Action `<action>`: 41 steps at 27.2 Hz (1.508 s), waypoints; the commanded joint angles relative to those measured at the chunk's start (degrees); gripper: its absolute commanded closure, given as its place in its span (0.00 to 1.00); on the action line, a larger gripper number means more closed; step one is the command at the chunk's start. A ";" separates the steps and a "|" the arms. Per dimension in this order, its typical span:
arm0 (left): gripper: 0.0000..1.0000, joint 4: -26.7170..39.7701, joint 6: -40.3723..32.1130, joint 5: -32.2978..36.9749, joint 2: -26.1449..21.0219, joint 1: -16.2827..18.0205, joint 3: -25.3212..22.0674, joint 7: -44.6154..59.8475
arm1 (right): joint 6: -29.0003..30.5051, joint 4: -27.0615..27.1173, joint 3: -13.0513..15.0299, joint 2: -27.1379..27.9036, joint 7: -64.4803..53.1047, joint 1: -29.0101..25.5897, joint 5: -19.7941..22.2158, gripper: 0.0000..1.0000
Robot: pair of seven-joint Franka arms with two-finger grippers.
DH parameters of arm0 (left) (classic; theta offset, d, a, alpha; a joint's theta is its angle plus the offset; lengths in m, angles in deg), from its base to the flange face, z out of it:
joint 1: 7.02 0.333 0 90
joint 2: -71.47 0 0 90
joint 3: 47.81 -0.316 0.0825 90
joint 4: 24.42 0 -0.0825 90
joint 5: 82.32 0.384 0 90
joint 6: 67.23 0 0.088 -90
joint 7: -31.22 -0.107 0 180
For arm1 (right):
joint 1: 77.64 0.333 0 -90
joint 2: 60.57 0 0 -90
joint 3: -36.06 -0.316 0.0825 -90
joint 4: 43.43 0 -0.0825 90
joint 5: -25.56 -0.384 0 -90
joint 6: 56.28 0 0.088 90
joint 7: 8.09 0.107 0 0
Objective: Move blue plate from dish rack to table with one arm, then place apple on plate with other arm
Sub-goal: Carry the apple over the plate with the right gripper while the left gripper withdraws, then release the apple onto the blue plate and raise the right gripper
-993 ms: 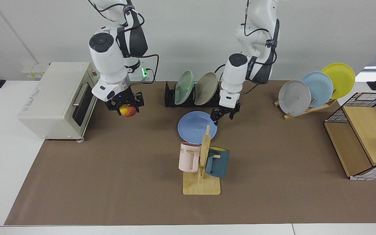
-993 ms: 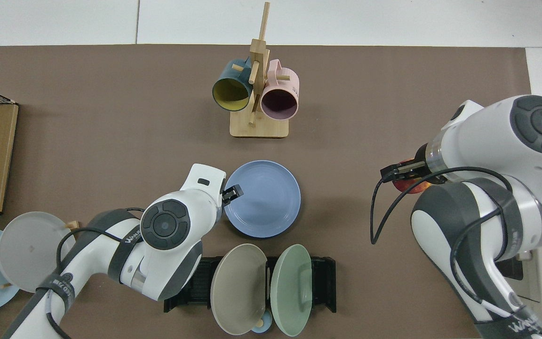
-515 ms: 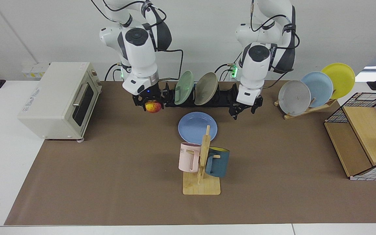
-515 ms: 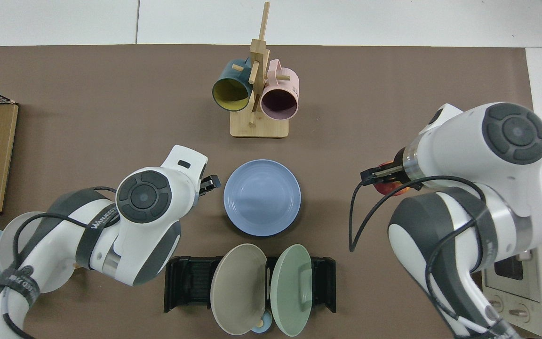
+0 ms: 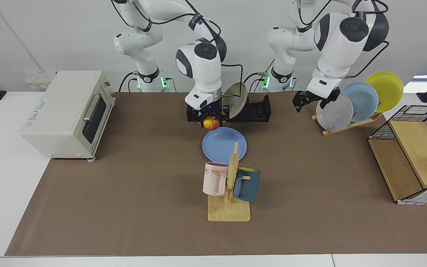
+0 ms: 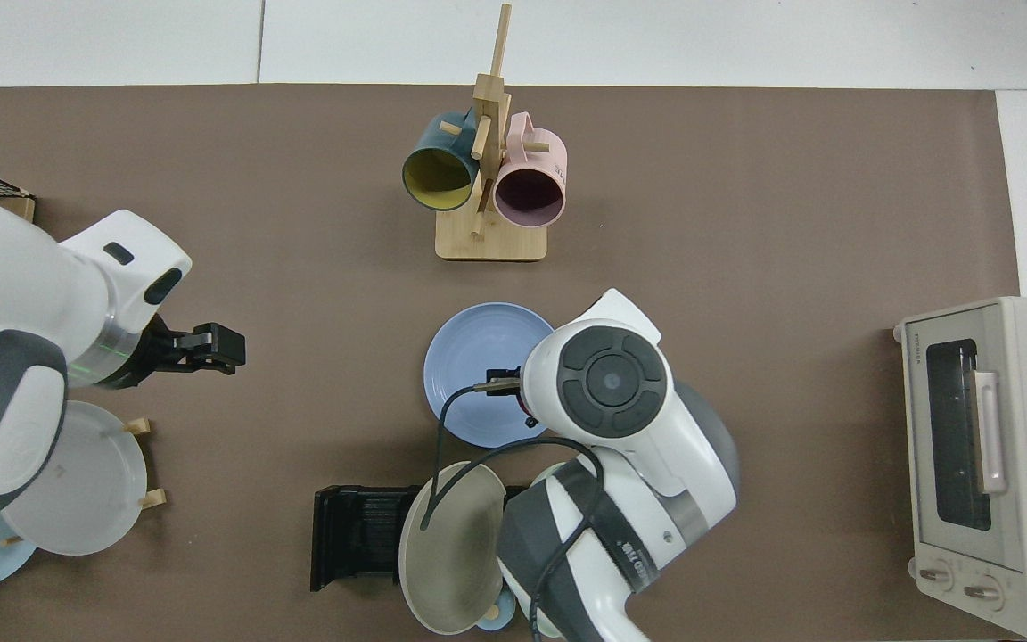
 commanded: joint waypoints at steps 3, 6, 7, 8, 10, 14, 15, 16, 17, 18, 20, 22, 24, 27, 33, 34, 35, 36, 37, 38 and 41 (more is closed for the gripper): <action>0.00 -2.58 -4.38 -0.71 2.11 3.40 -2.90 -8.86 | 7.91 1.59 0.55 7.53 4.29 3.12 0.65 1.00; 0.00 -2.85 -4.74 -0.63 2.47 3.84 -3.34 -10.63 | 10.47 1.33 0.47 9.82 4.65 2.77 0.65 1.00; 0.00 -2.76 -4.65 -0.63 2.73 3.84 -3.34 -10.63 | 11.26 1.33 0.47 10.52 4.73 2.94 0.56 1.00; 0.00 -2.76 -4.65 -0.63 2.91 3.76 -3.34 -10.63 | 12.05 1.24 0.38 11.31 4.82 3.03 0.56 1.00; 0.00 -2.67 -4.56 -0.63 2.91 3.67 -3.26 -10.63 | 13.19 0.98 0.47 12.28 5.26 3.21 0.56 0.92; 0.00 -2.41 -4.56 -0.63 3.08 3.58 -3.34 -10.63 | 13.20 1.59 0.38 12.90 4.83 2.51 0.65 0.01; 0.00 -2.41 -4.56 -0.63 3.00 3.58 -3.34 -10.72 | 12.68 1.94 0.38 12.90 4.74 2.77 0.65 0.00; 0.00 -2.32 -4.56 -0.63 3.00 3.49 -3.34 -10.63 | 12.24 2.12 0.38 12.73 4.82 3.03 0.48 0.00; 0.00 -2.32 -4.56 -0.63 3.00 3.49 -3.26 -10.63 | 11.53 2.47 0.47 12.29 4.91 3.21 0.30 0.00; 0.00 -2.32 -4.56 -0.54 3.00 3.41 -3.26 -10.63 | 10.14 3.34 0.55 12.11 4.91 3.30 0.21 0.00; 0.00 -2.32 -4.56 -0.54 3.00 3.41 -3.26 -10.63 | 5.31 5.89 0.56 11.50 4.82 2.95 0.04 0.00; 0.00 -2.32 -4.56 -0.63 3.00 3.41 -3.34 -10.72 | 1.00 8.18 0.82 10.36 4.47 2.60 0.38 0.00; 0.00 -2.23 -4.56 -0.54 3.00 3.41 -3.26 -10.72 | -1.65 9.15 1.26 8.60 3.42 2.07 0.56 0.00; 0.00 -2.23 -4.56 -0.54 3.00 3.32 -3.26 -10.63 | -3.24 9.24 1.96 5.26 -3.32 -0.73 0.21 0.00; 0.00 -2.23 -4.56 -0.62 3.00 3.32 -3.26 -10.72 | -7.01 9.15 2.40 0.16 -16.61 -8.56 0.91 0.00; 0.00 -2.23 -4.56 -0.63 3.00 3.32 -3.26 -10.72 | -7.71 9.15 2.75 -0.54 -17.58 -9.61 1.00 0.00; 0.00 -2.32 -4.39 -1.06 3.00 3.40 -3.26 -10.63 | -8.50 9.07 2.93 -1.24 -18.81 -10.84 1.18 0.00; 0.00 -2.32 -3.95 -1.24 3.00 3.41 -3.17 -10.46 | -9.29 9.15 2.93 -1.95 -20.30 -12.24 1.53 0.00; 0.00 -2.32 -3.68 -1.33 2.91 3.41 -3.08 -10.28 | -9.91 9.07 2.84 -2.82 -22.05 -13.74 1.70 0.00; 0.00 -2.32 -3.42 -1.68 2.91 3.41 -3.08 -10.11 | -10.61 8.98 2.67 -4.14 -24.33 -15.58 1.79 0.00; 0.00 -2.32 -2.98 -4.75 3.00 3.84 -3.34 -9.67 | -12.28 8.45 2.58 -6.52 -28.21 -19.80 1.71 0.00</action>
